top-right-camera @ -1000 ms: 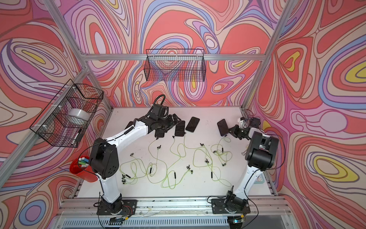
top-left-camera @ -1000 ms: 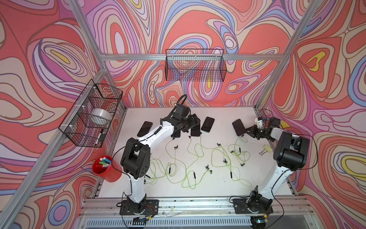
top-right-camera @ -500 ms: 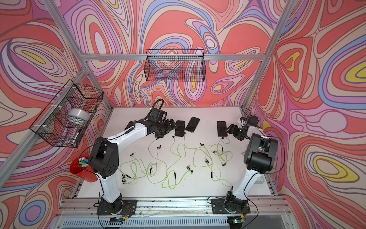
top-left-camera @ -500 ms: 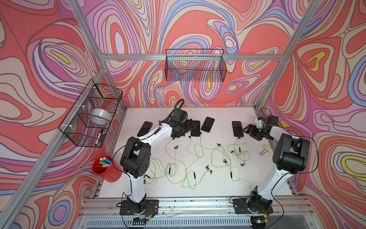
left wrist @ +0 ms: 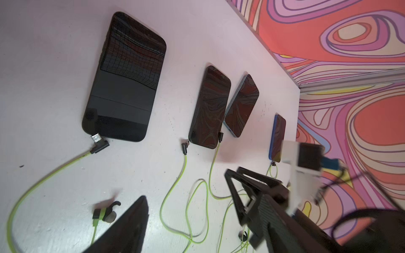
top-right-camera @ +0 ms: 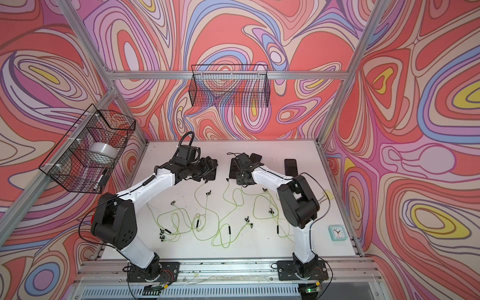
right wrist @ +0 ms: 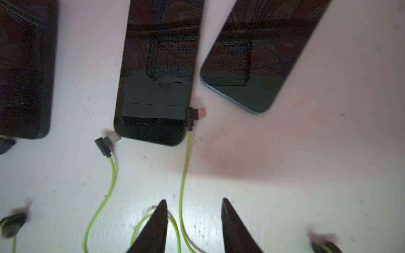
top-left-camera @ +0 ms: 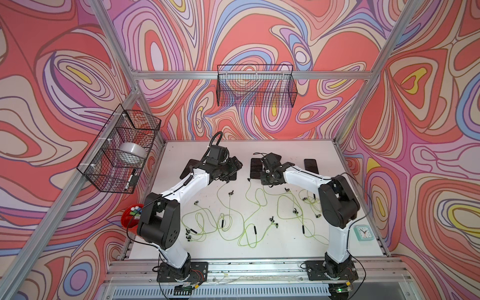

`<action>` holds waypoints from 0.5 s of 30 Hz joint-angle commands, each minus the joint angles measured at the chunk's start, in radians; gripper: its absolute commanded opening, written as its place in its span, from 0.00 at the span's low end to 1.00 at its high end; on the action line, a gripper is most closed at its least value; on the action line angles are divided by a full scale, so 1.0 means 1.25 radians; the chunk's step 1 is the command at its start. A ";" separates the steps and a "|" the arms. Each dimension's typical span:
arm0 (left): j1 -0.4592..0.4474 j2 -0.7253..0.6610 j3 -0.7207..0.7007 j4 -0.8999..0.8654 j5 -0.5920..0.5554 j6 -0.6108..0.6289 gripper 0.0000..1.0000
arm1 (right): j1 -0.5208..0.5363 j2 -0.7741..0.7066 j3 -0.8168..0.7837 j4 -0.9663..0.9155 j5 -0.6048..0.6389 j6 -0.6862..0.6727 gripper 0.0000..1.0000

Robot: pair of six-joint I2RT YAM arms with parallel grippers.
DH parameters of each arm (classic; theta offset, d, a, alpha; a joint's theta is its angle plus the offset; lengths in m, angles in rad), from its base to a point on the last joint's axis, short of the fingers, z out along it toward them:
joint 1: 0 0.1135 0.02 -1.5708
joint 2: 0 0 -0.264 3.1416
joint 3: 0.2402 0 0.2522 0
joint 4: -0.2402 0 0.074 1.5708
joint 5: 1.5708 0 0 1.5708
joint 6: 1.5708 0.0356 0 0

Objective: Plug wired earphones into phones
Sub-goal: Pick up the wired earphone from the center of the board.

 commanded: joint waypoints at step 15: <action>0.008 -0.042 -0.027 0.037 -0.006 0.010 0.81 | 0.007 0.128 0.100 -0.094 0.053 0.074 0.05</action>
